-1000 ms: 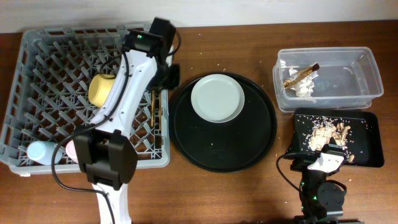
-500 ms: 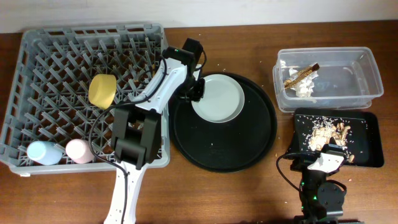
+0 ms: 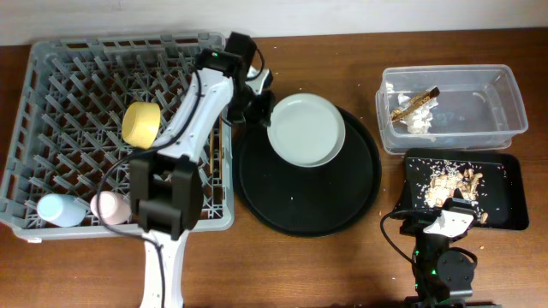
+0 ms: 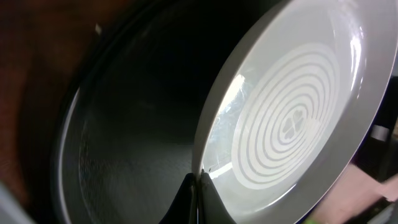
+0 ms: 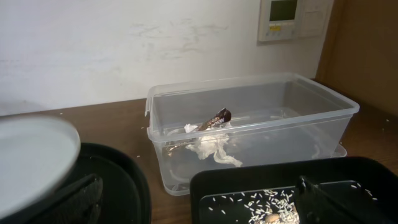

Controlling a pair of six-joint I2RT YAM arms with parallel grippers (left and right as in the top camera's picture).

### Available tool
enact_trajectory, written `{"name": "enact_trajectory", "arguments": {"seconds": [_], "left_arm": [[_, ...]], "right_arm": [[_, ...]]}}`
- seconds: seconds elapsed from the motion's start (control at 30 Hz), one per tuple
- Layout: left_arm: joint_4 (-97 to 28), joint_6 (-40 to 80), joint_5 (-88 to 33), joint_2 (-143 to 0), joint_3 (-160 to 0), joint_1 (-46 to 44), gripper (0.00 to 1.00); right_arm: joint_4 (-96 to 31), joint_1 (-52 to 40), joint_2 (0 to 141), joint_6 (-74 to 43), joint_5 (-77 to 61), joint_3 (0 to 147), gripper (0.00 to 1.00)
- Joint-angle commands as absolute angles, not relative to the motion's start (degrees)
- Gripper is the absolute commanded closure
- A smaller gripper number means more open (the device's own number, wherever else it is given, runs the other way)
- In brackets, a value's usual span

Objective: Sort waste into correct bins and load items into the dishwasher rack
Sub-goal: 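Grasp the white plate's rim and stand it in the rack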

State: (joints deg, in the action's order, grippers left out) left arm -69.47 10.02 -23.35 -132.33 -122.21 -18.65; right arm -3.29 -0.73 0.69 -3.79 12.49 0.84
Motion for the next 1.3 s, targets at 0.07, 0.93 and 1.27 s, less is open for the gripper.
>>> {"name": "enact_trajectory", "arguments": {"seconds": [0.07, 0.93, 1.27], "left_arm": [[-73.80, 8.05, -11.84, -110.10, -123.70, -10.70, 1.00], [-74.78, 12.56, 54.92, -120.14, -122.50, 8.82, 1.00], [-76.64, 10.61, 42.85, -121.67, -122.54, 6.42, 0.38]], "right_arm": [[-3.40, -0.45, 0.36, -3.40, 12.38, 0.32, 0.02], [-3.40, -0.45, 0.36, -3.40, 12.38, 0.32, 0.01], [-3.40, -0.45, 0.36, -3.40, 12.40, 0.32, 0.02]]}}
